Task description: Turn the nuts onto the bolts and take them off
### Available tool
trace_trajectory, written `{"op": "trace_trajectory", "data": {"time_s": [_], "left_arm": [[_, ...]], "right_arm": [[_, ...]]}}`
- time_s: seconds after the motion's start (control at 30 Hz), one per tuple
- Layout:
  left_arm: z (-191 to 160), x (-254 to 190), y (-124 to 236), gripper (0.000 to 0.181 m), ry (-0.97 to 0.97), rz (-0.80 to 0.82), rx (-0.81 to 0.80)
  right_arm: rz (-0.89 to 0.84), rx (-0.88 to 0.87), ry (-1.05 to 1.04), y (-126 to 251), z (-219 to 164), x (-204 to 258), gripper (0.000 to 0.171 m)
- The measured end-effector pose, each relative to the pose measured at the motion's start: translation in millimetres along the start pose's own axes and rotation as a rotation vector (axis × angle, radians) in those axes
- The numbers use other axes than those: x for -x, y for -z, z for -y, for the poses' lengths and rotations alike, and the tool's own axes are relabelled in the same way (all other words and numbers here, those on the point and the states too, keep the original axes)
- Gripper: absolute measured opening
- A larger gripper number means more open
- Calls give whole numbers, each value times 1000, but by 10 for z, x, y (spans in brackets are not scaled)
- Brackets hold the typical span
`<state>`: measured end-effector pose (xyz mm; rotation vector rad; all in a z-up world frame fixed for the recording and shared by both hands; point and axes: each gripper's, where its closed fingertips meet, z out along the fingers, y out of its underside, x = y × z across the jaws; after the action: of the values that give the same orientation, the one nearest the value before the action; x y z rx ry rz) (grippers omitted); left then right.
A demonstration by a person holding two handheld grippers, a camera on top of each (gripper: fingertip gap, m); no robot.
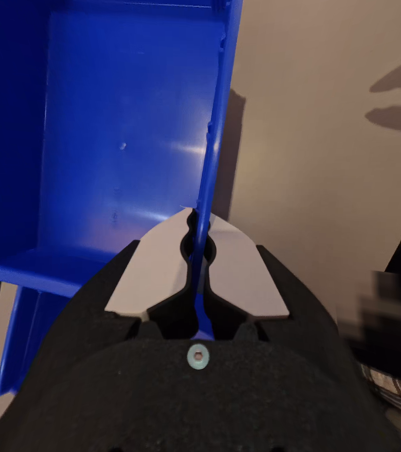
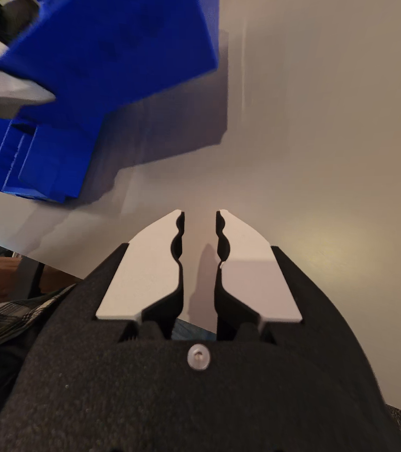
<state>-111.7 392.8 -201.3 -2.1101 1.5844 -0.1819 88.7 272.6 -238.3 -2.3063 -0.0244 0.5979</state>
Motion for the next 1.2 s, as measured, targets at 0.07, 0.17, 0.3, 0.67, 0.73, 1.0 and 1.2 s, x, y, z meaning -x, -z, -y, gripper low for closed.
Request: {"op": "trace_trajectory", "data": {"time_s": [0.07, 0.17, 0.3, 0.67, 0.73, 1.0, 1.2], "left_arm": [[-80, -95, -176, 4, -25, -44, 40], [-217, -160, -356, 3, -86, -50, 97], [-269, -274, -444, 4, -50, -132, 108], [-461, -275, -572, 5, -80, -94, 155], [-427, -261, -514, 10, -59, -93, 122], [-326, -74, 438, 55, 192, -103, -203], [-871, 65, 1349, 66, 382, -79, -458]], "right_arm": [[1, 0, 2, 4, 6, 5, 24], [8, 3, 6, -11, 10, 29, 24], [17, 8, 12, -45, 11, 65, 24], [20, 21, 47, -108, 74, 172, 37], [4, 24, 73, -107, 138, 194, 42], [-119, 97, 159, -205, 601, 159, 54], [-175, 223, 151, -608, 1020, 44, 54]]}}
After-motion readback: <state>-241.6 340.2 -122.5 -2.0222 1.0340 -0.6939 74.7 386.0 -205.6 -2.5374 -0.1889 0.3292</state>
